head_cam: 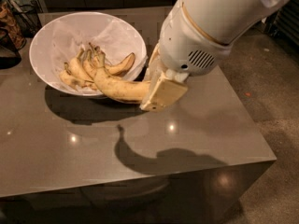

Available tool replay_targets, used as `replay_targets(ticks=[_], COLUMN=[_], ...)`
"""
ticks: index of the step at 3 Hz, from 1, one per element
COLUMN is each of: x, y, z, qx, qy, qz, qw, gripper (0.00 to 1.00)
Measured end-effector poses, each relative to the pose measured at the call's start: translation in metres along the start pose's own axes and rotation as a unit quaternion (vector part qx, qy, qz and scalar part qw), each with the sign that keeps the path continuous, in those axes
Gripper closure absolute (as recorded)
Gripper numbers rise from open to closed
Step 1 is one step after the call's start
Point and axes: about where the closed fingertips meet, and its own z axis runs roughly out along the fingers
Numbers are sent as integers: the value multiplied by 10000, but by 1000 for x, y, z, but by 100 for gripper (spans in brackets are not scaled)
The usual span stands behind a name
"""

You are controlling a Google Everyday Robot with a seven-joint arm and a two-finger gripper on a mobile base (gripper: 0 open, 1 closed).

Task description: Pick banana from white bowl

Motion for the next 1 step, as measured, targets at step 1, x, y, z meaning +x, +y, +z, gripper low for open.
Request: replay_targets(ticks=[1], x=[0], y=[0], z=[0], qx=[0], qy=[0], qz=[0], qw=[10000], gripper=[100])
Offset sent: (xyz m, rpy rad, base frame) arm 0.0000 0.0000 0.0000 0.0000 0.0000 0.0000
